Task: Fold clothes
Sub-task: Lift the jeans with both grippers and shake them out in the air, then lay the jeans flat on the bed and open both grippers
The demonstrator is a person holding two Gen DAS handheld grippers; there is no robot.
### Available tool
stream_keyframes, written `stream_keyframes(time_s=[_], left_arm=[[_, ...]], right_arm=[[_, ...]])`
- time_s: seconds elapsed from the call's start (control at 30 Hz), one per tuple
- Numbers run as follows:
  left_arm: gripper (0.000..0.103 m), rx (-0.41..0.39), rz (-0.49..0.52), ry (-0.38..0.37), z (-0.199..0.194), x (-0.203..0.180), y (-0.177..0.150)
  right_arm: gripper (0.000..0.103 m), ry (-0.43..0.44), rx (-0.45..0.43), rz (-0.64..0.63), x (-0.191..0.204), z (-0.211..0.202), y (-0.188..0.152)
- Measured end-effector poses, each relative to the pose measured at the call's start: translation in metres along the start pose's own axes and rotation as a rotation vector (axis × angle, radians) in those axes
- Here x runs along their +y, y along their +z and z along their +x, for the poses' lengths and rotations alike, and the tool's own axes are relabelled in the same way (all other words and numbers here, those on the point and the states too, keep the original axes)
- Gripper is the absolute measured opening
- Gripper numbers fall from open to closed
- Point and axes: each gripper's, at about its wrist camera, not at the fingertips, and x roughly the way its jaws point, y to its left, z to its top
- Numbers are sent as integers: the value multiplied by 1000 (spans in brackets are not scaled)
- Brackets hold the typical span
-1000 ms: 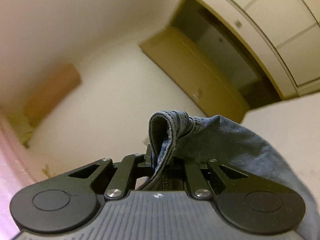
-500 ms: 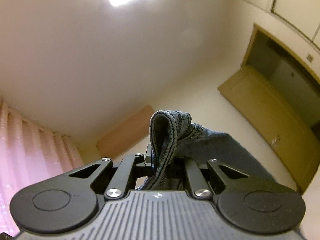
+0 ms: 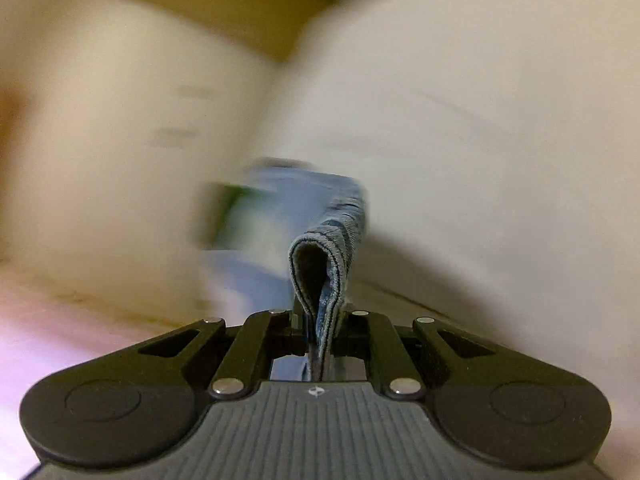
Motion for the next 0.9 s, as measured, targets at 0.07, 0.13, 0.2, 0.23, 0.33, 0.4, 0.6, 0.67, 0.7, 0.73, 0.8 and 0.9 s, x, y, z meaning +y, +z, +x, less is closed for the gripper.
stream_keyframes(time_s=[0.07,0.13,0.2,0.23,0.33,0.4,0.6,0.67,0.7,0.73,0.8,0.9], left_arm=[[13,131,-28,64,54,35,-40],[14,167,15,108,73,54,-62],[19,143,-1,84,72,62,-72],[25,126,-10,79,70,60,-73],[36,88,-28,72,71,41,-51],[42,84,-58,52,78,37,-40],[21,42,-62,41,101,31,-34],[9,19,-14,49,98,22,-37],[8,11,-11,40,90,20,-39],[7,3,-10,31,82,17,-41],[7,-12,-6,12,66,12,-45],[7,-13,22,-20,50,0,-48]], right_arm=[[9,-201,57,125,-84,21,-39],[10,-308,90,169,-137,37,-76],[16,-318,34,171,-158,40,-99],[26,-306,16,195,-163,40,-107],[36,-299,10,159,-167,37,-107],[54,-289,-6,110,-169,31,-114],[12,-226,-39,90,-183,27,-92],[9,-235,-42,41,-165,21,-84],[8,-242,-44,12,-154,15,-85],[7,-230,-49,-16,-145,2,-85],[7,-207,-58,-72,-127,-24,-86],[6,-169,-73,-109,-113,-61,-84]])
